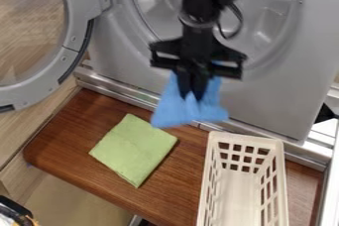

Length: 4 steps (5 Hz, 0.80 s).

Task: Get the blue cloth inside the washing machine and put it in the basket

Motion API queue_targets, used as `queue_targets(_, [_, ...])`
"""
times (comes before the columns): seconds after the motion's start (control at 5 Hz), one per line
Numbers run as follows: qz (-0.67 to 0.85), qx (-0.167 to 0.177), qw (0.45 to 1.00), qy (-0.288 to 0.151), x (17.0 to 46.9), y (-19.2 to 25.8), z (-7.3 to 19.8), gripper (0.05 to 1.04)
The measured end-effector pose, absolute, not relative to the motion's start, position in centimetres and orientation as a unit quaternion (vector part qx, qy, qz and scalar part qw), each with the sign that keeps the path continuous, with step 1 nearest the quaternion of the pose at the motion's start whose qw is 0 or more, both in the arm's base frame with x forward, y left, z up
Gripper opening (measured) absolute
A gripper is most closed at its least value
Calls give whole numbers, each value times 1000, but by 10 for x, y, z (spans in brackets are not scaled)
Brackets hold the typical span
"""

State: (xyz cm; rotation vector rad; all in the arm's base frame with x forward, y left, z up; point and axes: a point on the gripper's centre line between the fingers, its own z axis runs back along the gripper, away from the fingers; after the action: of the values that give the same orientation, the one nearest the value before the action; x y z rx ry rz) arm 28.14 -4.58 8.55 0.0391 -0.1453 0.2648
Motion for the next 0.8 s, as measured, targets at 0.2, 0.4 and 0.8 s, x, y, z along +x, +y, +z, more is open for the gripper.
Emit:
queue_targets(0.2, [131,9,989,-69,266,-72,71,82])
queue_targets(0.4, [123,-1,991,-56,253,-91,48,82])
queue_targets(0.8, [94,-9,994,-54,256,-114,12,82])
